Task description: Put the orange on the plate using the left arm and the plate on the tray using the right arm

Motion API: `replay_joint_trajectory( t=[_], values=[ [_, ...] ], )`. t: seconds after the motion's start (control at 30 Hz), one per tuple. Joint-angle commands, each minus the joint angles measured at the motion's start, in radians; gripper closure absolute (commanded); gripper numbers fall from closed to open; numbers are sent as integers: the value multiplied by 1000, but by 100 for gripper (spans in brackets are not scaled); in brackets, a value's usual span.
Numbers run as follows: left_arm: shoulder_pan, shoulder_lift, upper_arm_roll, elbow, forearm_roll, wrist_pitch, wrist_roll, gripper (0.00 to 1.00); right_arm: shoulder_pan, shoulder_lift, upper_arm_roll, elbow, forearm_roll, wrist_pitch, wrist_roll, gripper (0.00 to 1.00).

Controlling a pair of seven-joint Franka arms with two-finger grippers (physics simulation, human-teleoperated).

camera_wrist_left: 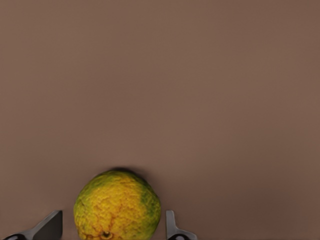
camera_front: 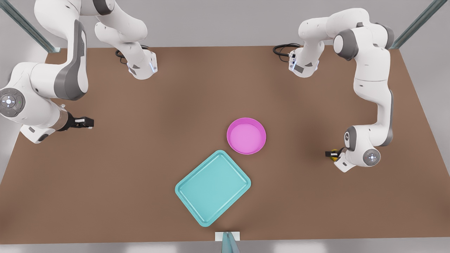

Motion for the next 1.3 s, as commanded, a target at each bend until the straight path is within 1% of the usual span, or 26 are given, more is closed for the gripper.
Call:
replay_joint_trajectory(
  t=[0.0, 0.2, 0.23, 0.27, 0.3, 0.43, 0.47, 0.5, 0.63, 0.7, 0.77, 0.87, 0.97, 1.03, 1.07, 1.13, 1.2, 1.27],
  values=[
    [3, 4, 0, 0, 1, 9, 10, 0, 0, -1, 0, 1, 1, 0, -7, 0],
    [6, 17, 0, 0, 0, 11, 5, 0, 0, 1, 0, 1, 1, 0, -7, 0],
    [6, 18, 0, 0, 0, 11, 4, 8, 0, 1, 0, 1, 3, 0, -7, 0],
    [6, 18, 0, 0, 0, 11, 4, 24, 0, 1, 0, 1, 3, 0, -7, 0],
    [6, 18, 0, 0, 0, 11, 4, 32, 1, 1, 0, 1, 3, 0, -7, 0],
    [6, 17, 0, 0, -3, 9, 2, 34, 1, 2, 0, 1, 3, 0, -7, 0],
    [6, 12, 0, 0, -6, 9, 1, 39, 0, 2, 0, 1, 3, 0, -7, 0],
    [6, 9, 0, 0, -6, 9, -1, 41, 1, 2, 0, 1, 3, 1, -7, 0],
    [6, -3, 0, 2, -8, 9, -4, 41, 1, 7, 0, 4, 3, 0, -7, 0],
    [-2, -63, -7, 0, -10, -5, -74, 40, 1, 7, 0, 4, 3, 0, -7, 0],
    [-11, -89, -15, 2, -11, -3, -105, 39, 0, 8, 0, 4, 3, 0, -7, 0],
    [-132, -184, -27, 0, -11, -31, -261, 39, 1, 8, 0, 1, 3, 3, -7, 0],
    [-344, -223, -27, 0, -13, -43, -539, 39, 1, 13, 0, 1, 3, 6, -7, 0],
    [-484, -217, -27, 14, -19, -34, -702, 39, 1, 15, 0, 1, 4, 6, -7, 0],
    [-565, -212, -27, 46, -25, -44, -769, 39, 1, 15, 0, 1, 3, 6, -7, 0],
    [-675, -126, -27, 180, -25, -132, -900, 39, 1, 15, 0, 1, 4, 6, -7, 0],
    [-758, -103, -30, 181, -66, -233, -910, 39, 1, 15, 0, 1, 4, 6, -7, 0],
    [-763, -72, -32, 183, -68, -241, -911, 39, 1, 16, 0, 1, 4, 6, -7, 0]
  ],
)
